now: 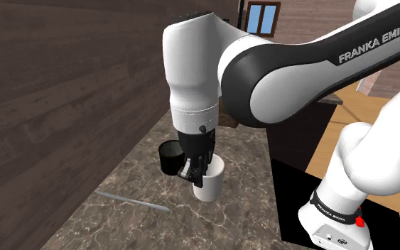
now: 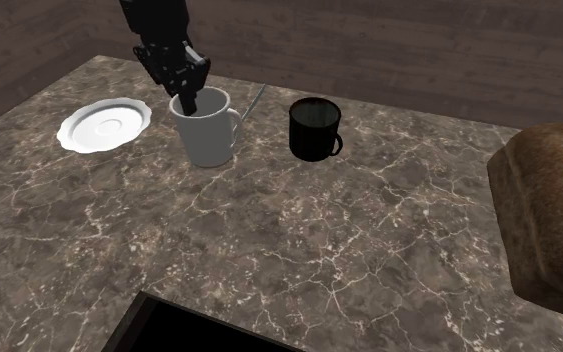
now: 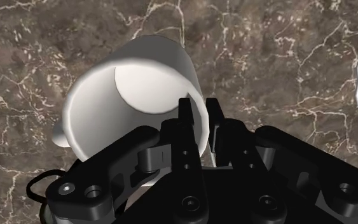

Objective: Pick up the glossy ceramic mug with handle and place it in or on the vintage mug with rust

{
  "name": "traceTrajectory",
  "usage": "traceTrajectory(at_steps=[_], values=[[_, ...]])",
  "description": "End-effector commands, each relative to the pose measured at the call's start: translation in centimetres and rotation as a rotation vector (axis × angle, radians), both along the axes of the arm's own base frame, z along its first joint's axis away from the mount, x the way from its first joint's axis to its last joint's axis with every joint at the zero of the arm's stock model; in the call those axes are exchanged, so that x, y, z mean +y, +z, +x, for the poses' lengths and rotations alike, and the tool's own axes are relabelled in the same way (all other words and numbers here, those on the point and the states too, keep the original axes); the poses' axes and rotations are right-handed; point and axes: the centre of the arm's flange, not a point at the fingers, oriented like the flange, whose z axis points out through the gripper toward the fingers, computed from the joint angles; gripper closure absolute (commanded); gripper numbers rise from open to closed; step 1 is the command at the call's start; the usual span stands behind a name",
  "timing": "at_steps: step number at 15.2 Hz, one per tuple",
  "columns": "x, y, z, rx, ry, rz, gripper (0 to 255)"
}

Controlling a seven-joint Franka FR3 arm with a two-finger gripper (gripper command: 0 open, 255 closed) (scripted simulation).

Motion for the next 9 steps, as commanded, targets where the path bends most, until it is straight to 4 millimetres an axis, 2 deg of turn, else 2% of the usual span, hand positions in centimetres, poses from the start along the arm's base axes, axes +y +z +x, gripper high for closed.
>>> traceTrajectory(at_steps=[1, 9], values=[[-0.1, 1.3, 0.1, 0.0, 0.0, 0.0, 255], [-0.1, 5.5, 0.1, 0.0, 0.0, 0.0, 255]])
